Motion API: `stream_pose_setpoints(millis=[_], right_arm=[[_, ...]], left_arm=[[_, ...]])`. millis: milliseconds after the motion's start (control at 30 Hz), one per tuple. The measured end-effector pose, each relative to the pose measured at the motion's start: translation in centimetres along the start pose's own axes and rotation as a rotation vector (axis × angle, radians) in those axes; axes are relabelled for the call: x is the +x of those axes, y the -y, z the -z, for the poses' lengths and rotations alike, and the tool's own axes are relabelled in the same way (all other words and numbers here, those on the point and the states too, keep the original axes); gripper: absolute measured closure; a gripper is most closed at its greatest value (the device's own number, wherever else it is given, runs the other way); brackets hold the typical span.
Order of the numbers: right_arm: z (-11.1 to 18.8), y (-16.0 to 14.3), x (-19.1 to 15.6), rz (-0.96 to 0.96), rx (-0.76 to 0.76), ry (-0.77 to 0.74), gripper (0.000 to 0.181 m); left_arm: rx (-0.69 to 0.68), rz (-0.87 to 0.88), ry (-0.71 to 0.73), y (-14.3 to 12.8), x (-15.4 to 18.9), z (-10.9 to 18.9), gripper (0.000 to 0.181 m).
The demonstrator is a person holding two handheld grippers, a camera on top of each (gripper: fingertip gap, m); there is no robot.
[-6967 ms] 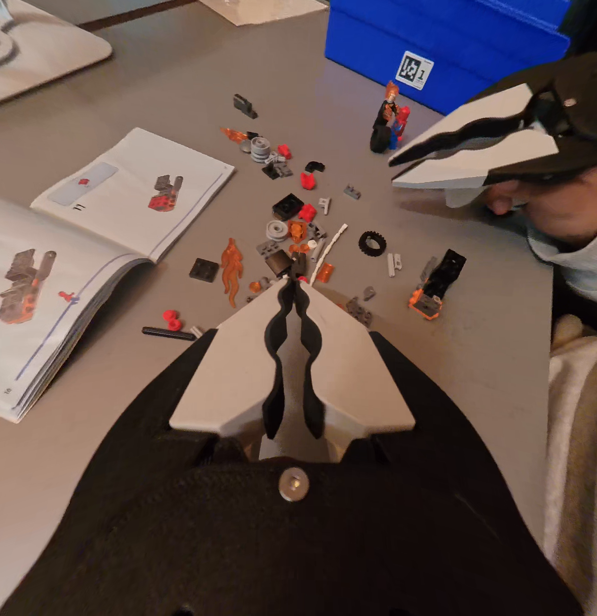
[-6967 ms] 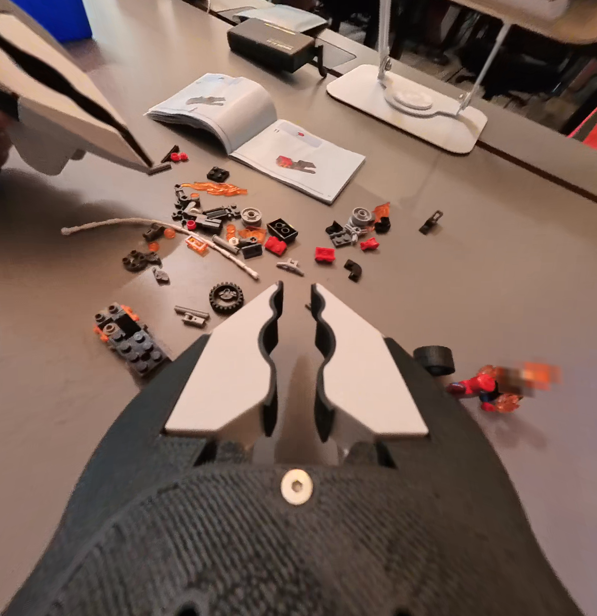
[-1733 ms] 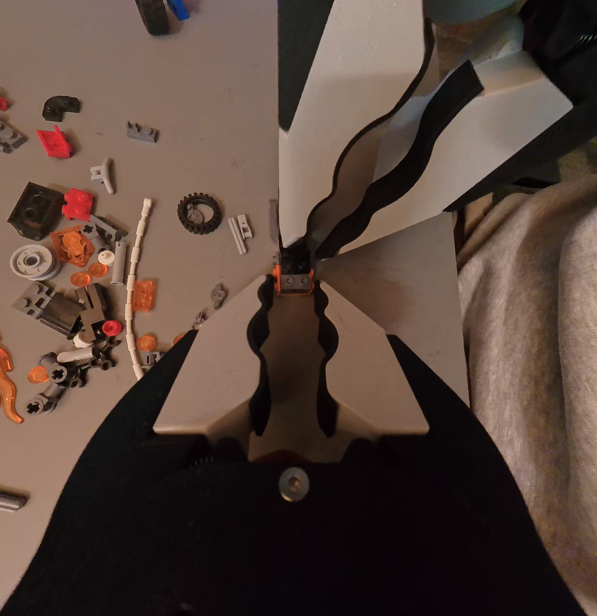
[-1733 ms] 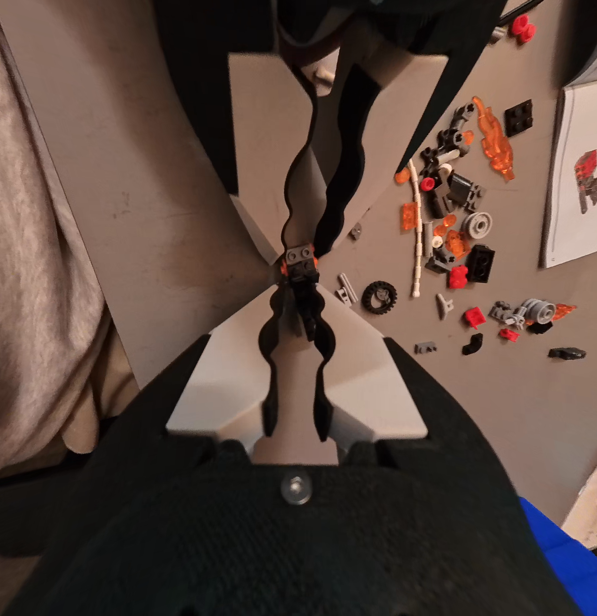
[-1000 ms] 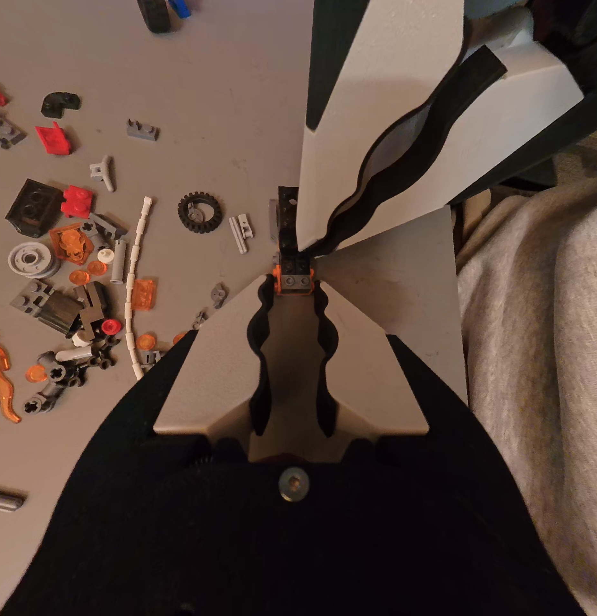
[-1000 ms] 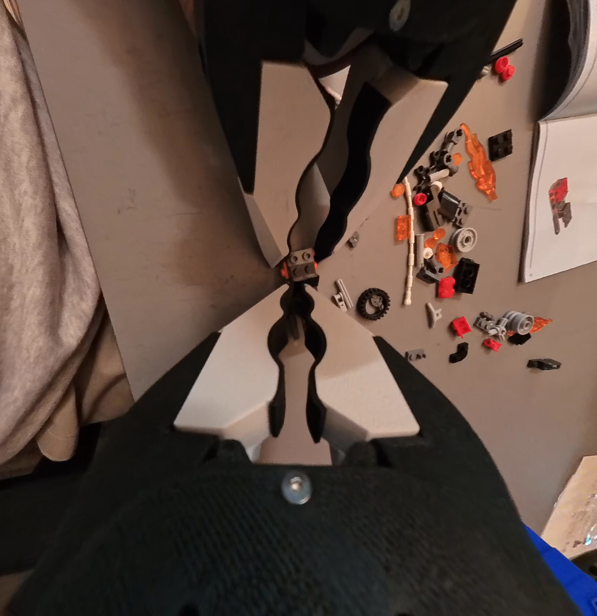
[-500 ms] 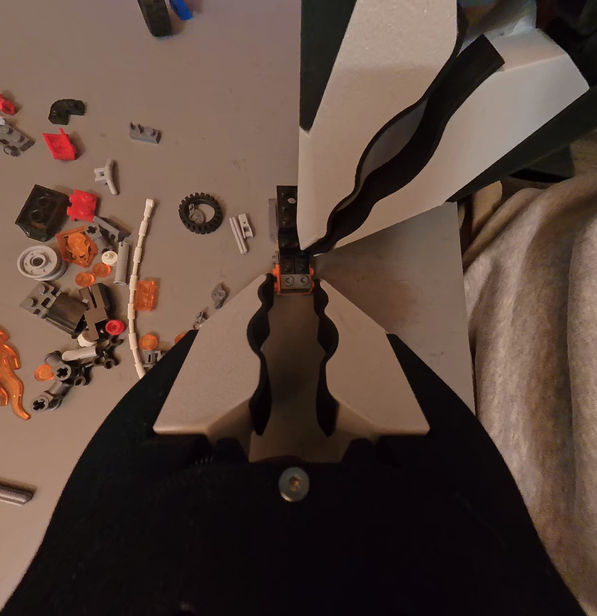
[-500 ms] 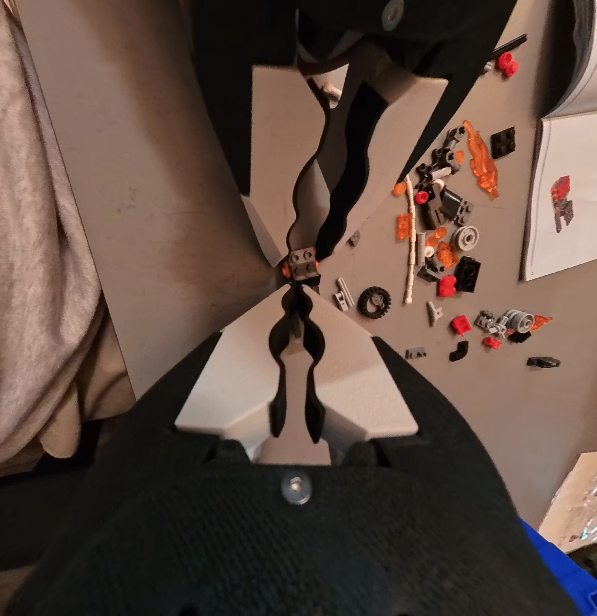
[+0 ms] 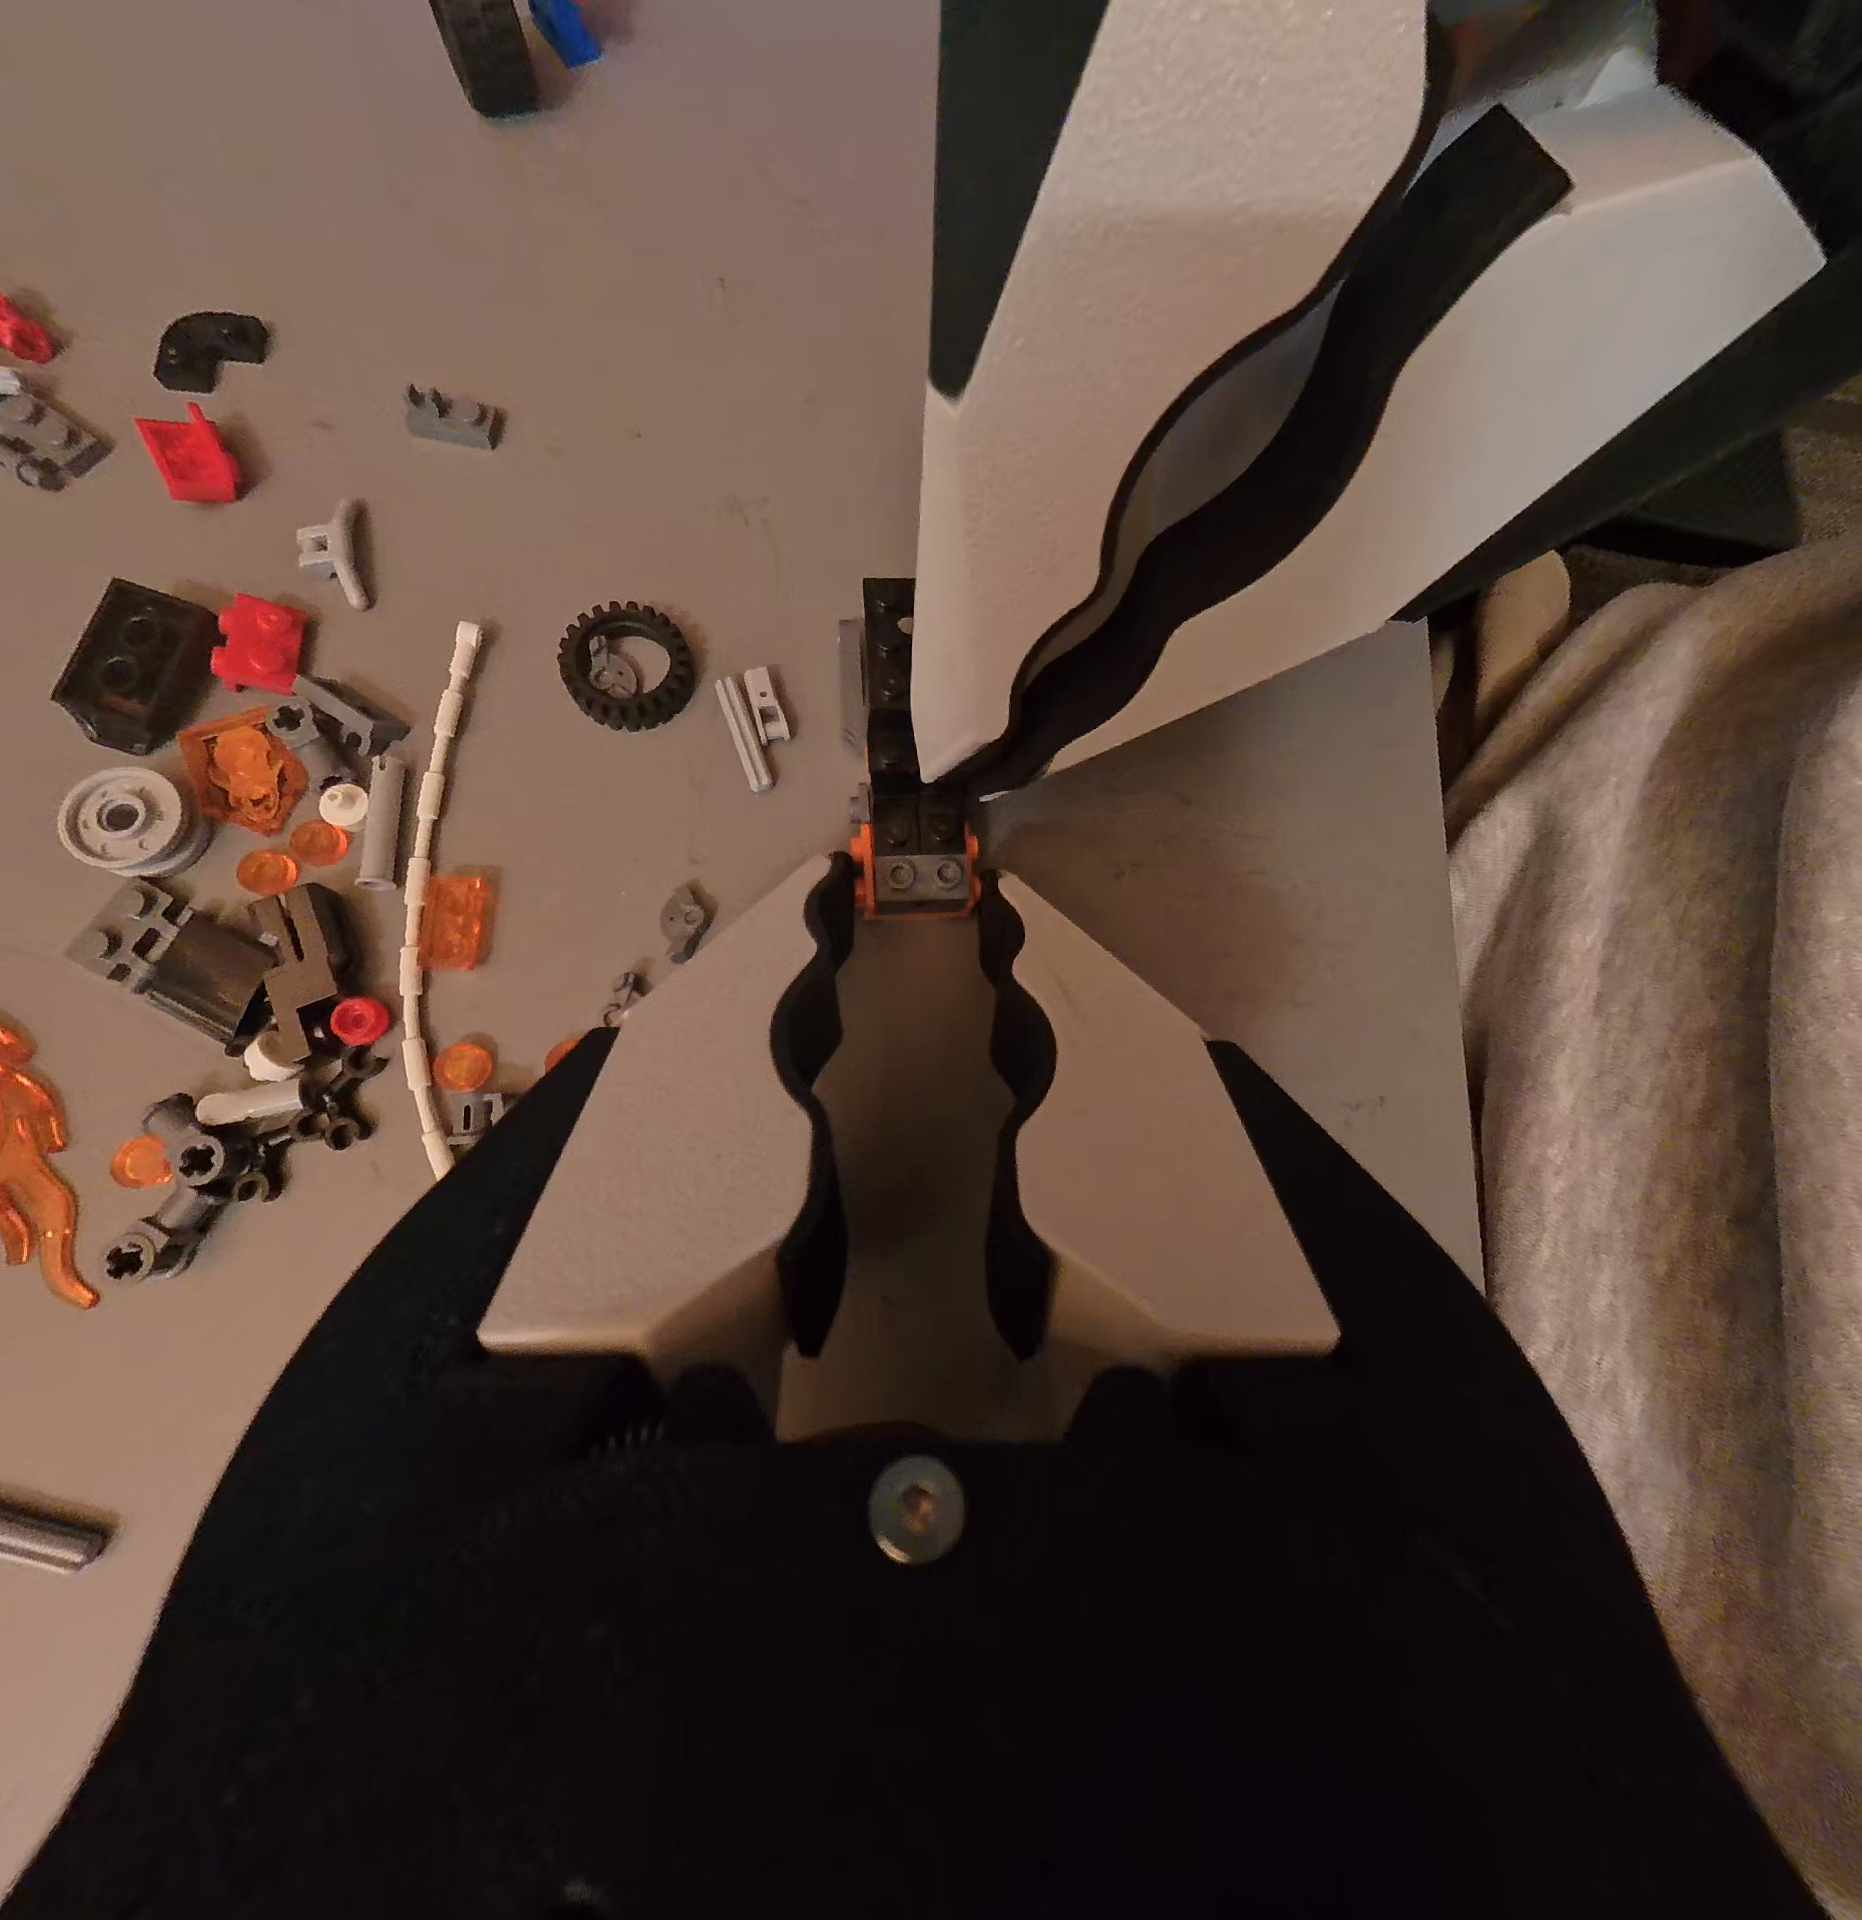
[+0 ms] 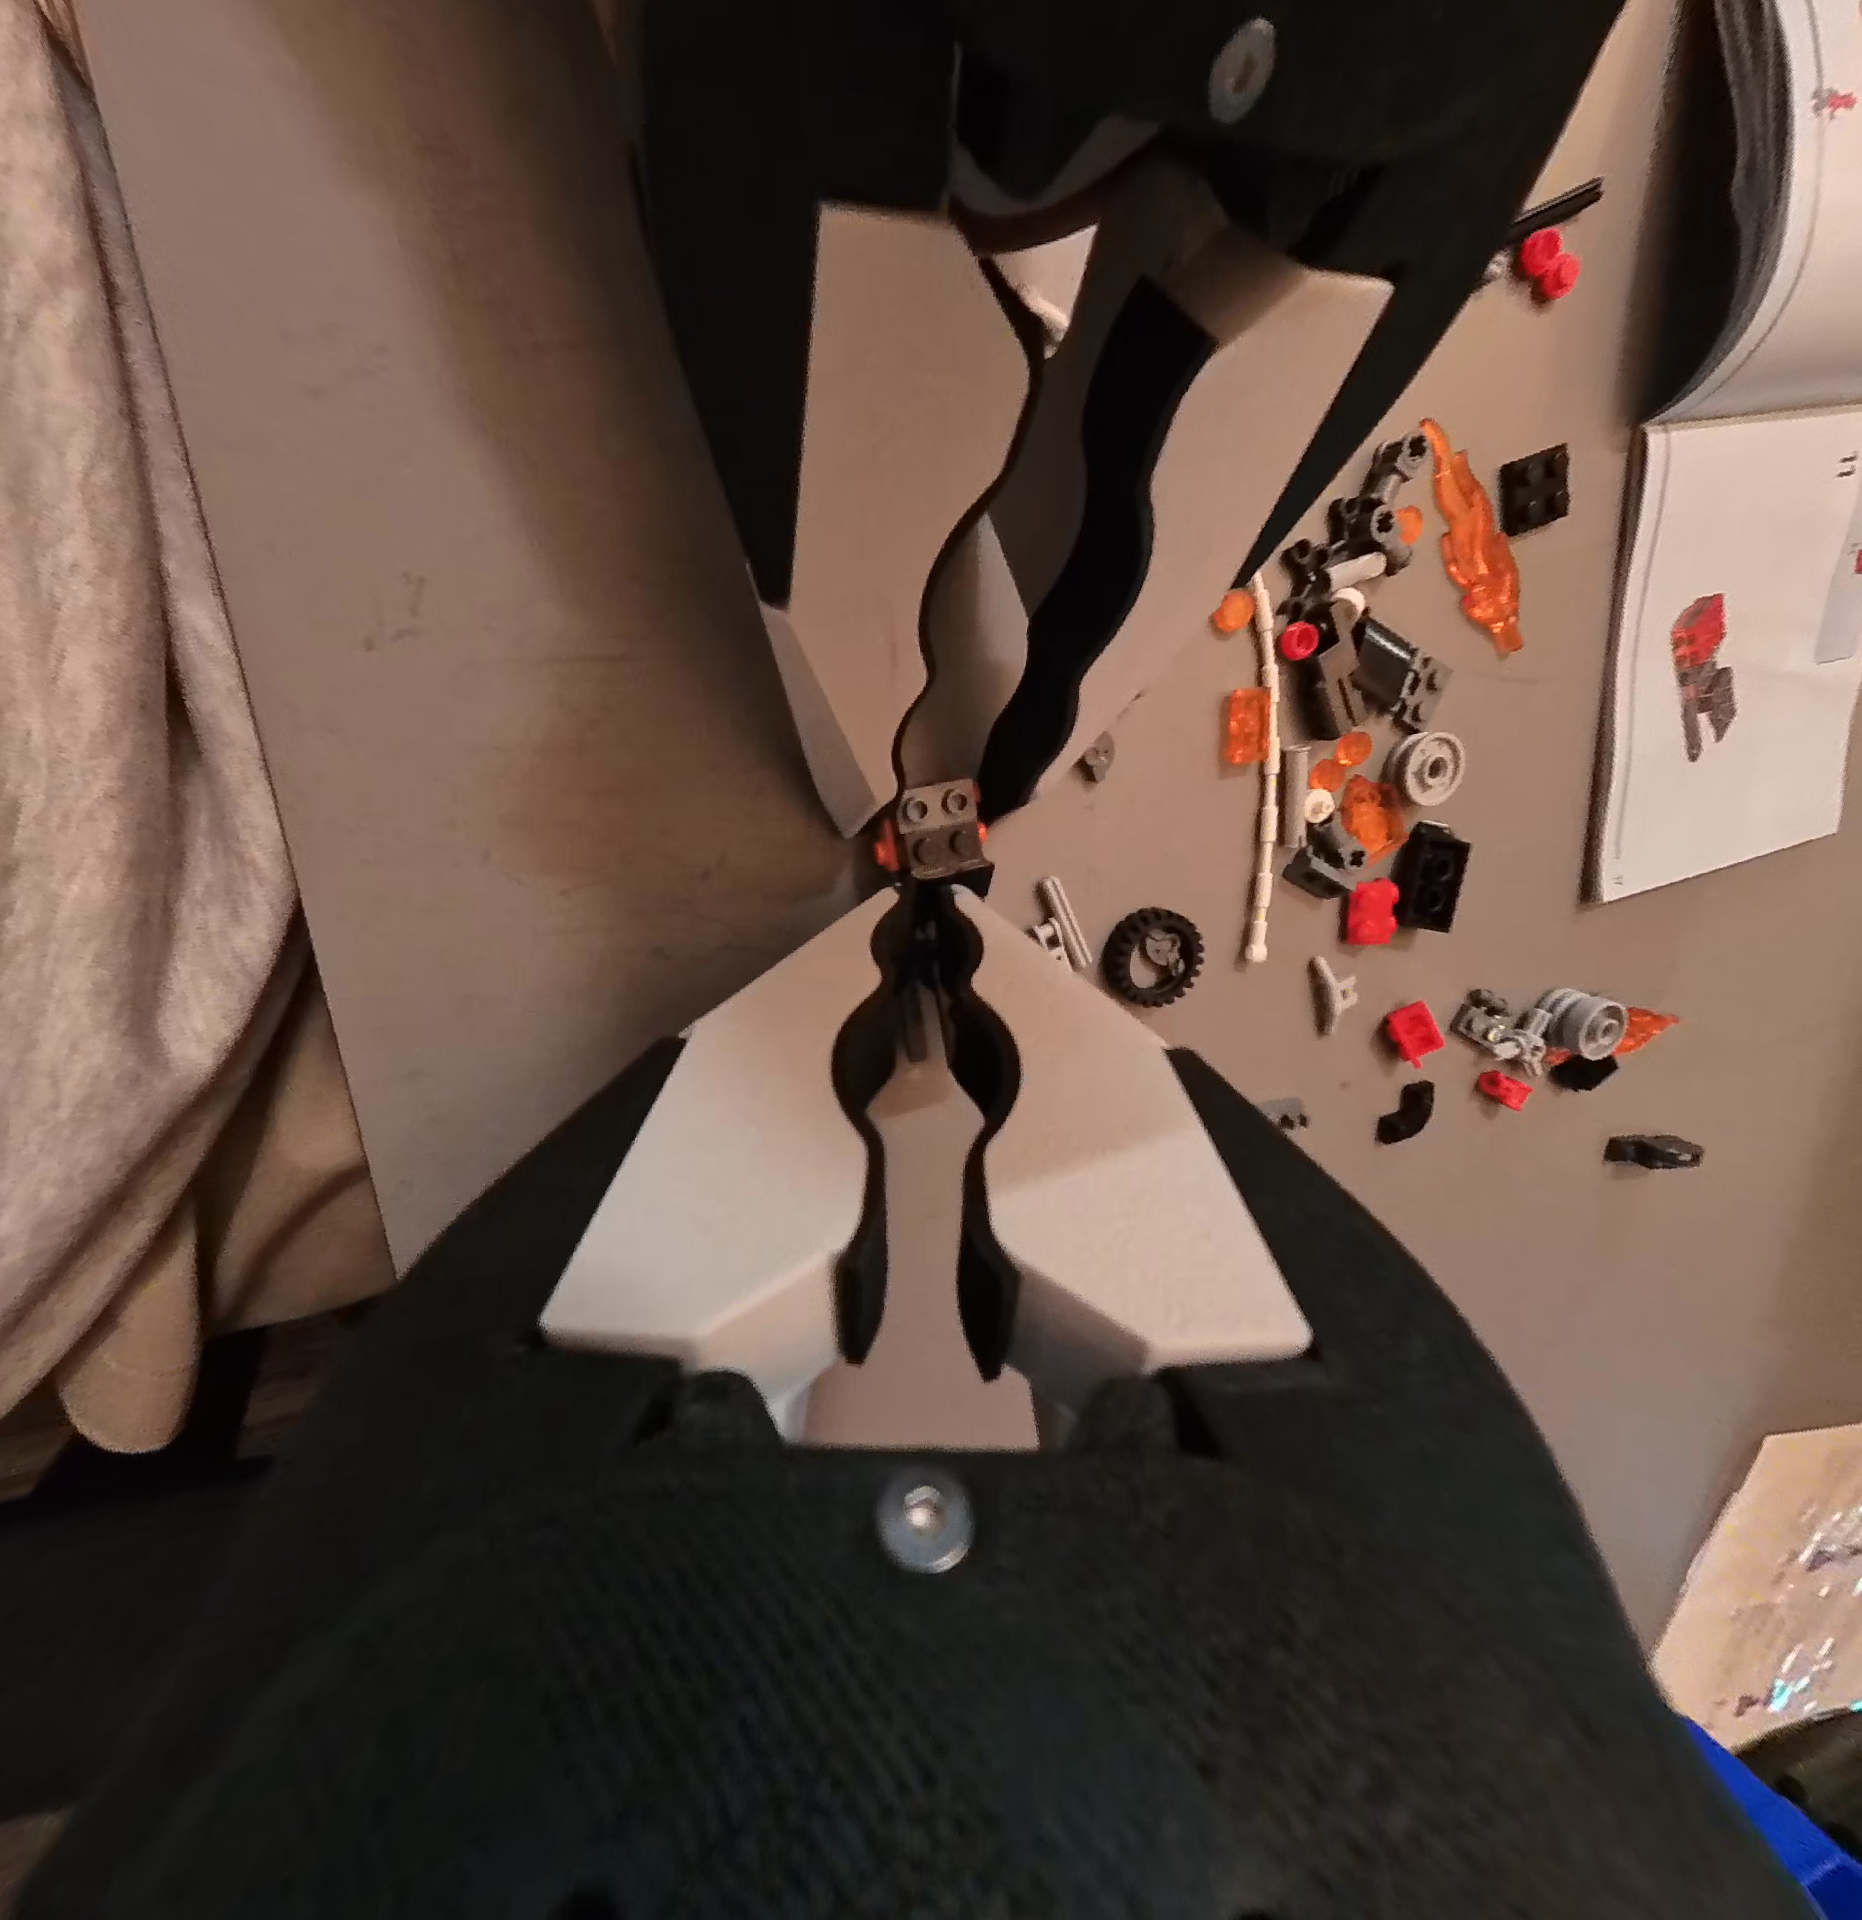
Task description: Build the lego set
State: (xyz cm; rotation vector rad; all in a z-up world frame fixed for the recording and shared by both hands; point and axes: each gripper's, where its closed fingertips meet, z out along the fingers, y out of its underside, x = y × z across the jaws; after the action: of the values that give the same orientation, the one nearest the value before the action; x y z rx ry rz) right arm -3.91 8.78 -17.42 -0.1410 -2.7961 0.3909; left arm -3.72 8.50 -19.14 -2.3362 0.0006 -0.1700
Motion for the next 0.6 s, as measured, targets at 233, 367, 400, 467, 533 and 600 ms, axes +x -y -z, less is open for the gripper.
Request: stream_pose_setpoints(millis=[233,367,400,467,533,600], right_arm=[[-0.01,0.07,-0.01,0.028,-0.007,-0.006,0.180],[-0.03,0.06,-0.02,0.013,-0.016,0.006,0.180],[-0.03,0.06,-0.02,0.009,-0.015,0.009,0.180],[-0.05,0.06,-0.04,-0.001,-0.012,0.014,0.180],[-0.18,-0.02,-0.11,-0.007,-0.014,0.020,0.180],[-0.17,-0.01,-0.11,-0.008,-0.012,0.023,0.180]], left_arm=[[-0.001,-0.005,0.006,-0.01,0.00,-0.01,0.158],[-0.002,-0.007,0.013,-0.02,0.00,-0.01,0.158],[-0.001,-0.003,0.012,-0.01,0.00,-0.01,0.158],[-0.001,-0.002,0.012,-0.02,0.00,0.00,0.158],[-0.002,-0.002,0.013,-0.02,0.00,0.00,0.158],[-0.002,-0.001,0.013,-0.01,0.01,0.01,0.158]])
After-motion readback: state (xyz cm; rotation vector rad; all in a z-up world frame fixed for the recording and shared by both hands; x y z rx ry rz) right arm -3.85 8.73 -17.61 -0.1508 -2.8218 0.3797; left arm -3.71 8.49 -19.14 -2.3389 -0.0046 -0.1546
